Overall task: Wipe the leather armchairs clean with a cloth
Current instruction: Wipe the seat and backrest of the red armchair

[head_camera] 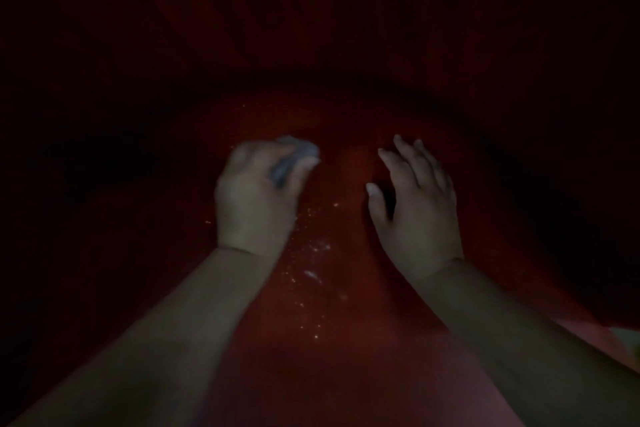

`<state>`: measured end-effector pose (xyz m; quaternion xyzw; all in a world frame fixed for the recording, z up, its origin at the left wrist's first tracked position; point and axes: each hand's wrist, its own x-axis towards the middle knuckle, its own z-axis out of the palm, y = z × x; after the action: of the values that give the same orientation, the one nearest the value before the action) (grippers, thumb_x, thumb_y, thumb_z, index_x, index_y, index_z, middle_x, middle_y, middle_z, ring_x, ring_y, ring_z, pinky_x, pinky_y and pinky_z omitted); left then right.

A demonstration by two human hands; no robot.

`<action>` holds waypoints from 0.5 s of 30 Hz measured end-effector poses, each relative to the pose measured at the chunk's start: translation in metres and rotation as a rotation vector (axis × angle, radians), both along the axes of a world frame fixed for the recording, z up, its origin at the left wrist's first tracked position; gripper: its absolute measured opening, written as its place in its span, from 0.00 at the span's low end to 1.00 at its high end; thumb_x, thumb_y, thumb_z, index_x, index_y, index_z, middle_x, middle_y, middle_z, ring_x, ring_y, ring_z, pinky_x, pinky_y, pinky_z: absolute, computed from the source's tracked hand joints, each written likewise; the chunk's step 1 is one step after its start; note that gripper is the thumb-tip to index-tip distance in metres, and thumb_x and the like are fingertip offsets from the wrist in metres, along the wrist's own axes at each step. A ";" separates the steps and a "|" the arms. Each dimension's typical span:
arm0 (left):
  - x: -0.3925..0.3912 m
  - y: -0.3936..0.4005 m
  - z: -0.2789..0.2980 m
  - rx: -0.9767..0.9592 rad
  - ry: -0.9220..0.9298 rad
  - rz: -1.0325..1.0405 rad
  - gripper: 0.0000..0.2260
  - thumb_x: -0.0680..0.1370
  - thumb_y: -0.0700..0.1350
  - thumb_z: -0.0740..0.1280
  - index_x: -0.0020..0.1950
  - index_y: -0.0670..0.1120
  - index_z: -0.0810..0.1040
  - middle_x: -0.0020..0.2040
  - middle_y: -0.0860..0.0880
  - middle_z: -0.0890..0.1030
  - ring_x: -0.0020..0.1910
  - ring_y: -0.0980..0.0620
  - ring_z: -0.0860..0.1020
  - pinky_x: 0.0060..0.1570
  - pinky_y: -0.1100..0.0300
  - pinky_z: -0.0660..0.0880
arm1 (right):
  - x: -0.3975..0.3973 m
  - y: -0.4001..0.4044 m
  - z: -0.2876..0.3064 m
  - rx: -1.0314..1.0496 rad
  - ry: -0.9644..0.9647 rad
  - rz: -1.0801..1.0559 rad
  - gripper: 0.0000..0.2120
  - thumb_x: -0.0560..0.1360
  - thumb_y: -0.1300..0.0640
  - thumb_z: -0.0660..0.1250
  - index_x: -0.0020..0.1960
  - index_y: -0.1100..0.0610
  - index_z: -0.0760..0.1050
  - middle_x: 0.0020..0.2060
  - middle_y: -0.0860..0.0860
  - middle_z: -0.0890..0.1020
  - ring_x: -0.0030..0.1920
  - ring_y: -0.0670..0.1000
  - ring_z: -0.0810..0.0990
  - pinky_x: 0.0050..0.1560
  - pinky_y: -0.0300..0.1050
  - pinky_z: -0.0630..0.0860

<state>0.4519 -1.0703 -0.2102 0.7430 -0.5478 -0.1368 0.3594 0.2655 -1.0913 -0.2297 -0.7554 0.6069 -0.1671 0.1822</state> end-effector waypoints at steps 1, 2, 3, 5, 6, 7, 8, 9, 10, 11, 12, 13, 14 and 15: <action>-0.010 0.004 -0.001 0.017 0.010 -0.039 0.15 0.72 0.56 0.70 0.49 0.46 0.83 0.51 0.52 0.78 0.49 0.55 0.78 0.51 0.65 0.74 | 0.002 0.000 -0.001 -0.010 -0.002 -0.014 0.22 0.78 0.49 0.60 0.69 0.55 0.69 0.72 0.52 0.66 0.75 0.52 0.59 0.73 0.56 0.58; -0.017 0.008 -0.003 0.041 0.021 -0.063 0.16 0.71 0.58 0.70 0.48 0.46 0.82 0.51 0.52 0.78 0.49 0.55 0.78 0.49 0.65 0.75 | 0.003 0.001 -0.001 -0.018 -0.005 -0.020 0.21 0.78 0.49 0.60 0.69 0.55 0.69 0.72 0.52 0.66 0.74 0.52 0.59 0.73 0.56 0.58; -0.017 0.012 -0.005 0.049 0.014 -0.073 0.15 0.71 0.57 0.70 0.47 0.46 0.81 0.52 0.52 0.78 0.48 0.55 0.78 0.46 0.64 0.76 | 0.004 0.001 -0.002 -0.023 -0.009 -0.021 0.21 0.78 0.49 0.60 0.69 0.55 0.69 0.72 0.51 0.67 0.74 0.52 0.59 0.73 0.56 0.58; -0.004 0.014 -0.009 0.045 -0.040 -0.053 0.12 0.70 0.55 0.72 0.44 0.47 0.80 0.50 0.52 0.78 0.45 0.55 0.78 0.43 0.63 0.76 | 0.003 0.002 -0.003 -0.034 -0.006 -0.020 0.22 0.78 0.48 0.59 0.69 0.55 0.69 0.72 0.51 0.67 0.74 0.51 0.59 0.73 0.55 0.57; 0.007 0.014 -0.009 0.046 -0.065 -0.007 0.11 0.70 0.54 0.73 0.44 0.49 0.79 0.49 0.53 0.78 0.44 0.55 0.78 0.42 0.64 0.75 | 0.003 0.002 -0.004 -0.041 -0.002 -0.020 0.22 0.78 0.48 0.58 0.69 0.55 0.69 0.72 0.51 0.67 0.74 0.51 0.59 0.73 0.54 0.57; 0.019 0.011 -0.008 0.050 -0.061 0.063 0.11 0.70 0.54 0.73 0.47 0.51 0.77 0.48 0.55 0.78 0.44 0.56 0.78 0.41 0.67 0.73 | 0.002 0.002 -0.005 -0.045 0.003 -0.020 0.22 0.79 0.48 0.58 0.69 0.55 0.69 0.72 0.51 0.67 0.74 0.51 0.59 0.74 0.54 0.57; 0.030 0.008 -0.007 0.054 -0.032 0.137 0.14 0.70 0.54 0.74 0.51 0.53 0.75 0.48 0.56 0.78 0.44 0.57 0.78 0.42 0.70 0.72 | 0.002 0.002 -0.006 -0.050 0.010 -0.022 0.22 0.79 0.47 0.57 0.69 0.55 0.69 0.72 0.51 0.67 0.75 0.51 0.59 0.74 0.54 0.56; 0.039 0.003 -0.006 0.056 0.000 0.194 0.18 0.70 0.54 0.74 0.56 0.54 0.73 0.50 0.57 0.78 0.45 0.59 0.78 0.43 0.70 0.72 | 0.003 0.003 -0.007 -0.056 0.016 -0.024 0.22 0.79 0.47 0.56 0.69 0.55 0.68 0.72 0.51 0.67 0.75 0.51 0.58 0.74 0.54 0.56; 0.043 -0.002 -0.007 0.062 0.031 0.217 0.20 0.71 0.54 0.74 0.59 0.54 0.72 0.52 0.56 0.79 0.47 0.58 0.78 0.46 0.67 0.73 | 0.003 0.003 -0.008 -0.063 0.020 -0.027 0.22 0.79 0.47 0.55 0.69 0.55 0.68 0.72 0.51 0.67 0.75 0.51 0.58 0.74 0.54 0.56; 0.043 -0.005 -0.007 0.069 0.027 0.202 0.18 0.71 0.53 0.73 0.59 0.52 0.74 0.53 0.54 0.79 0.48 0.57 0.79 0.49 0.62 0.75 | 0.004 0.003 -0.009 -0.068 0.023 -0.030 0.23 0.79 0.47 0.55 0.69 0.56 0.68 0.72 0.51 0.67 0.75 0.51 0.58 0.74 0.54 0.56; 0.038 -0.006 -0.008 0.076 0.001 0.165 0.15 0.72 0.52 0.72 0.56 0.50 0.78 0.53 0.52 0.80 0.49 0.54 0.79 0.50 0.58 0.76 | 0.004 0.004 -0.010 -0.070 0.026 -0.032 0.23 0.79 0.47 0.54 0.69 0.56 0.68 0.72 0.51 0.67 0.75 0.51 0.58 0.74 0.54 0.56; 0.030 -0.005 -0.008 0.080 -0.045 0.120 0.13 0.72 0.51 0.72 0.53 0.48 0.80 0.52 0.50 0.80 0.48 0.52 0.79 0.50 0.57 0.76 | 0.004 0.004 -0.011 -0.070 0.030 -0.034 0.23 0.79 0.46 0.54 0.69 0.55 0.68 0.72 0.51 0.67 0.75 0.51 0.58 0.74 0.53 0.55; 0.019 0.000 -0.009 0.079 -0.080 0.060 0.12 0.71 0.50 0.73 0.51 0.47 0.82 0.50 0.48 0.80 0.47 0.50 0.79 0.49 0.58 0.76 | 0.004 0.004 -0.011 -0.070 0.034 -0.035 0.23 0.79 0.46 0.54 0.70 0.55 0.68 0.72 0.51 0.67 0.75 0.51 0.58 0.74 0.53 0.55; 0.009 0.007 -0.010 0.075 -0.097 -0.022 0.12 0.70 0.50 0.74 0.49 0.45 0.82 0.49 0.47 0.79 0.45 0.50 0.79 0.47 0.60 0.76 | 0.004 0.004 -0.011 -0.072 0.038 -0.033 0.23 0.79 0.47 0.54 0.70 0.55 0.68 0.72 0.51 0.66 0.75 0.51 0.58 0.74 0.52 0.54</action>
<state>0.4609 -1.0629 -0.2206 0.7555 -0.5673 -0.1252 0.3028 0.2700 -1.0876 -0.2404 -0.7542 0.6164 -0.1775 0.1406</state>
